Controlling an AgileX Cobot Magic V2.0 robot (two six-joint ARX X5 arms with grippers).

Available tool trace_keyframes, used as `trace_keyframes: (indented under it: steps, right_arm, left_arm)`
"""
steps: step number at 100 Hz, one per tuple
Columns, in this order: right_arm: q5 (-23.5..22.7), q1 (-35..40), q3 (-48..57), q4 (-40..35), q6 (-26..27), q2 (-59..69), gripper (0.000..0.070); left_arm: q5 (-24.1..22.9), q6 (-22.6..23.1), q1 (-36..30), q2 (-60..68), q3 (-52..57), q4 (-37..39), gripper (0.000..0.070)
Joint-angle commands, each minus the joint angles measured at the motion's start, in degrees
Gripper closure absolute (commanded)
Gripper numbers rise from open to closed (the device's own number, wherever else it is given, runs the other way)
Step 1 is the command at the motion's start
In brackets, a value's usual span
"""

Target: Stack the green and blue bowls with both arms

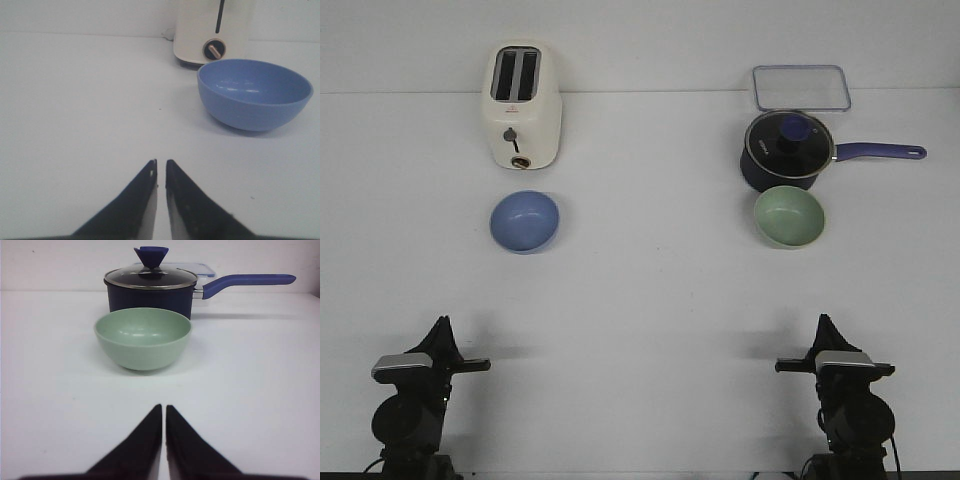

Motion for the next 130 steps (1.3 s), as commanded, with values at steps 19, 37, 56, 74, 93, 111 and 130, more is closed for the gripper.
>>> trace_keyframes:
  steps: [19,37,56,74,93,111,130]
  right_arm:
    - [-0.07,-0.02,-0.13,0.79,0.57,-0.02,0.0687]
    - [-0.07,-0.02,-0.13,0.79,0.57,-0.02,0.0687]
    - [-0.07,-0.02,-0.13,0.79,0.57,-0.02,0.0687]
    - [-0.07,-0.02,-0.13,1.29,0.59,-0.02,0.0689]
    - [-0.83,0.0,-0.13,2.34,11.82,-0.04,0.0691]
    - [-3.13,0.0,-0.13,3.52,17.31,-0.02,0.0691]
    - [-4.81,0.0,5.95,-0.76,21.86,0.42,0.0699]
  left_arm:
    - [0.07,0.68,0.0,-0.11,-1.16,0.66,0.0687]
    - [0.07,0.68,0.0,-0.11,-1.14,0.66,0.0687]
    - [0.07,0.68,0.0,-0.11,-1.14,0.66,0.0687]
    - [0.07,0.68,0.0,-0.11,-1.16,0.66,0.0687]
    - [0.07,0.68,0.0,-0.11,-1.16,0.66,0.0687]
    - [0.07,0.68,0.0,-0.11,-1.16,0.66,0.0687]
    - [0.07,0.68,0.0,-0.11,-1.14,0.66,0.0687]
